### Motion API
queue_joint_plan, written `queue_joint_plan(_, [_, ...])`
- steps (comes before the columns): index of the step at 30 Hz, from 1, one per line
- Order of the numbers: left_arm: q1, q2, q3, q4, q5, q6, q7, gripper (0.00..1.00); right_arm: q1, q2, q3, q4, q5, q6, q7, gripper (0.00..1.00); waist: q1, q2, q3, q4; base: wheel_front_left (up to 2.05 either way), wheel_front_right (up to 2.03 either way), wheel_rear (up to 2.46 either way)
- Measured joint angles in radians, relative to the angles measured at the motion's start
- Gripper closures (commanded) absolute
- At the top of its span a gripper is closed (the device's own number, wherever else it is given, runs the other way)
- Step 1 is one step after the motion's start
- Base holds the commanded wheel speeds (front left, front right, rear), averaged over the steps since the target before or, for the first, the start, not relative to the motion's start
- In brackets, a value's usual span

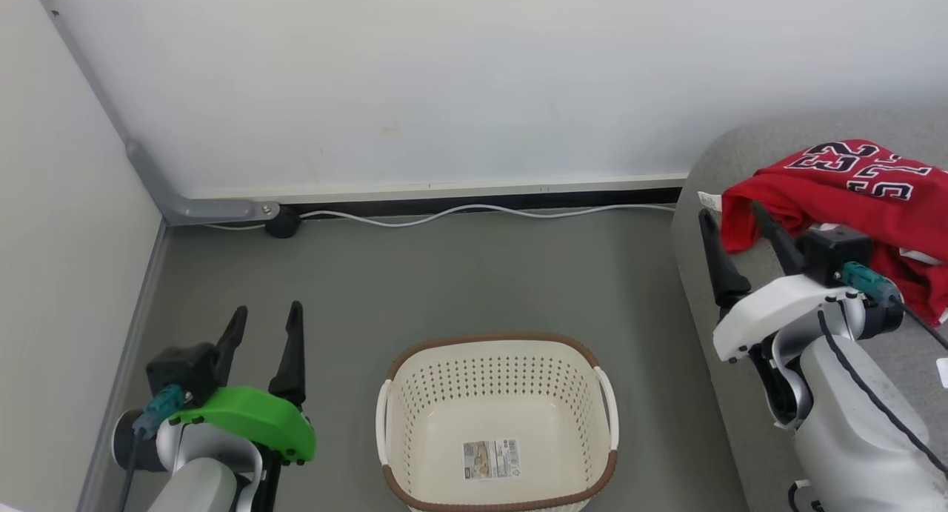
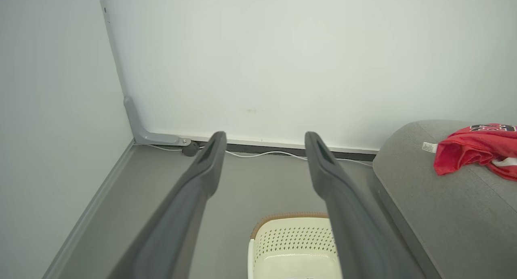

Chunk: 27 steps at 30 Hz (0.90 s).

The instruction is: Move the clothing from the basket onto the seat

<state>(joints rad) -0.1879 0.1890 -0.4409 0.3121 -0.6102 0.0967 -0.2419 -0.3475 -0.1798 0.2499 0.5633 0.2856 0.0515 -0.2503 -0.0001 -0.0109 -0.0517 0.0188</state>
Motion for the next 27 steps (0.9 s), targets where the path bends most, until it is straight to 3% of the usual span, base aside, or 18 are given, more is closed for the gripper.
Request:
queue_joint_plan(10, [0.069, 0.029, 0.068, -0.028, 0.007, 0.009, -0.007, 0.0, 0.095, 0.054, 0.02, -0.088, -0.006, -0.029, 0.0, 0.0, 0.0, 0.0, -0.017, 0.01, 0.0, 0.0, 0.0])
queue_joint_plan(27, [0.2, 0.04, 0.141, -0.112, 0.032, 0.01, -0.007, 0.0, 0.267, 0.061, -0.001, -0.204, -0.007, -0.089, 0.0, 0.0, 0.0, 0.0, -0.014, -0.001, 0.0, 0.0, 0.0])
